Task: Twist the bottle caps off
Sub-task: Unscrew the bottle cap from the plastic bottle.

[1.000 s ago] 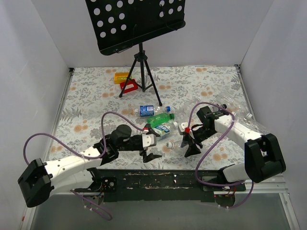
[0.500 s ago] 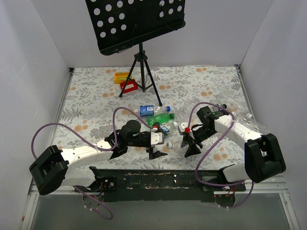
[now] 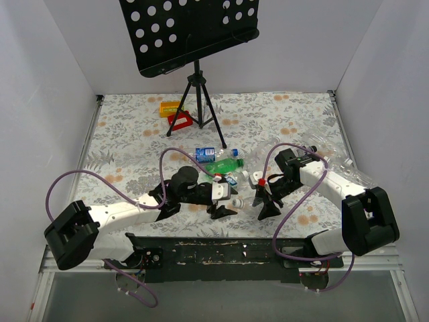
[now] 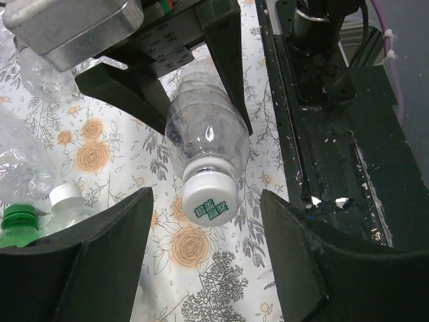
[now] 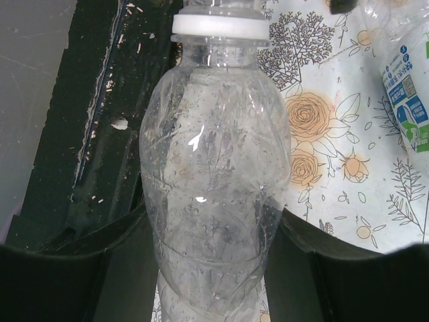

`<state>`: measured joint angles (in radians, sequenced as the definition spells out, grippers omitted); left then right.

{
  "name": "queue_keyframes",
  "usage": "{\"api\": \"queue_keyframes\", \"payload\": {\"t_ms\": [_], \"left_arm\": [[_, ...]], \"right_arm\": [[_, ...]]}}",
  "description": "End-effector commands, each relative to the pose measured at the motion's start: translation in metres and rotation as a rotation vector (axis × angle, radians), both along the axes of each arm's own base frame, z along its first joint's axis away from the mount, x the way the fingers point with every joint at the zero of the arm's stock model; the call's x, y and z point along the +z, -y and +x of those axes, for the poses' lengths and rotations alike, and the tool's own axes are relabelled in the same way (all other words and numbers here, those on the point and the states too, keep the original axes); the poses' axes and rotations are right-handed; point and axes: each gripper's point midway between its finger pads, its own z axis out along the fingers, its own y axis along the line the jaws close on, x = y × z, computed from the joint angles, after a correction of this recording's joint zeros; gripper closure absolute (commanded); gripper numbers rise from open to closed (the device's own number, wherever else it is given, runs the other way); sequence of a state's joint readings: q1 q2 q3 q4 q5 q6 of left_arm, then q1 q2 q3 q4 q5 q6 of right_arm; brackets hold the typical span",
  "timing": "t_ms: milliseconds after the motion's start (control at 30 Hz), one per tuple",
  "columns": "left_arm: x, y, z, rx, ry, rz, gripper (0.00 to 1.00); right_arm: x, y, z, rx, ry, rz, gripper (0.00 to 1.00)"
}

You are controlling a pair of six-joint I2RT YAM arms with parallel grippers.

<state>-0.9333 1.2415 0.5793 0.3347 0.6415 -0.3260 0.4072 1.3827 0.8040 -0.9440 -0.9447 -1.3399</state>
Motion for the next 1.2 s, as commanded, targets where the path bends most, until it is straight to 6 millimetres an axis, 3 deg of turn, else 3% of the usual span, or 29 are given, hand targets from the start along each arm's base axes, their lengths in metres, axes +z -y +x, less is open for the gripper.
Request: {"api": "queue_keyframes", "payload": {"t_ms": [0,167,367,567,733,867,967,1167], "left_arm": [[0.018,0.008,0.001,-0.015,0.001,-0.045,0.40],[0.016,0.007,0.000,-0.010,-0.023,-0.044,0.53],[0.020,0.007,-0.001,0.024,-0.099,-0.066,1.00],[0.036,0.004,-0.005,0.121,-0.324,-0.112,1.00],[0.043,0.004,0.004,0.353,-0.731,-0.091,1.00],[0.035,0.001,0.019,0.642,-1.107,-0.062,1.00],[0.031,0.001,0.018,0.723,-1.292,-0.072,1.00],[0.020,-0.001,0.025,0.798,-1.325,-0.079,1.00]], "right_arm": [[0.009,-0.003,-0.002,0.012,0.003,0.027,0.95],[0.008,-0.003,-0.002,0.012,0.003,0.025,0.95],[0.008,-0.003,-0.002,0.012,0.001,0.023,0.95],[0.008,-0.003,-0.002,0.012,0.005,0.024,0.95],[0.007,-0.002,-0.002,0.011,0.001,0.021,0.95],[0.007,-0.002,-0.002,0.011,-0.002,0.019,0.95],[0.006,-0.003,-0.003,0.012,-0.005,0.018,0.95],[0.007,-0.002,-0.003,0.010,0.000,0.019,0.95]]}}
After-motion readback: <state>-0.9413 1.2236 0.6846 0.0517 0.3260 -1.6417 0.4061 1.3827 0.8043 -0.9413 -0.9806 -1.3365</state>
